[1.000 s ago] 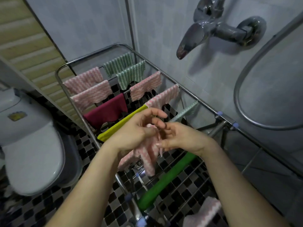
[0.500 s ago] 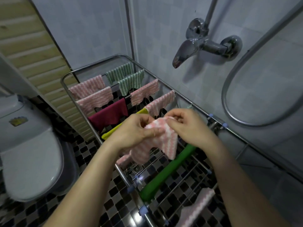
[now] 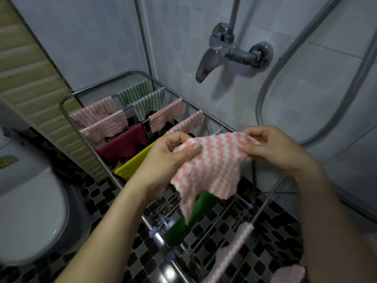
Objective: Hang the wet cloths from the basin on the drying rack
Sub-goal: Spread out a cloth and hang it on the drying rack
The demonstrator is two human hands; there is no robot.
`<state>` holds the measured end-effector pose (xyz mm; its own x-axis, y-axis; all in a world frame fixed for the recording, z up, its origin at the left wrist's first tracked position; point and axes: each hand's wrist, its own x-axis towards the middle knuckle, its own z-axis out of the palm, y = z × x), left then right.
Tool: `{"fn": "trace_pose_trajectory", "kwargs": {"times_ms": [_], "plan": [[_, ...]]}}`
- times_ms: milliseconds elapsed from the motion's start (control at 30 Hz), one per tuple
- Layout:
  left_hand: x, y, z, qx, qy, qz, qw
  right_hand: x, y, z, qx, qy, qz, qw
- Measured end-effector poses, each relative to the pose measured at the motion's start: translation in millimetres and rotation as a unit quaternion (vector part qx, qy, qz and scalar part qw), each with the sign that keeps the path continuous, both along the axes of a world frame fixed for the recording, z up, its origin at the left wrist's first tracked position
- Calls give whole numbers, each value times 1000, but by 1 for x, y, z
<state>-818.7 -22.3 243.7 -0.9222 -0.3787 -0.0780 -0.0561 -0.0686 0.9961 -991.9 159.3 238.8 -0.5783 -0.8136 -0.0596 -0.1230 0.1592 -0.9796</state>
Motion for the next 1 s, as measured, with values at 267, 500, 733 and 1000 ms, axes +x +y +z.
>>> {"fn": "trace_pose_trajectory", "kwargs": {"times_ms": [267,500,733,1000], "plan": [[-24,45,-37,-32,-47,-166,984,-22,43,-20,-31,-55,-165,984],[-53,76,-93,-151,-146,-123,970,-47,47,-71,124,130,-232,956],[-74,80,-115,-133,-191,-49,971,-63,40,-112,242,164,-296,909],[-91,64,-128,116,-146,136,973,-91,-11,-117,140,119,-347,920]]}}
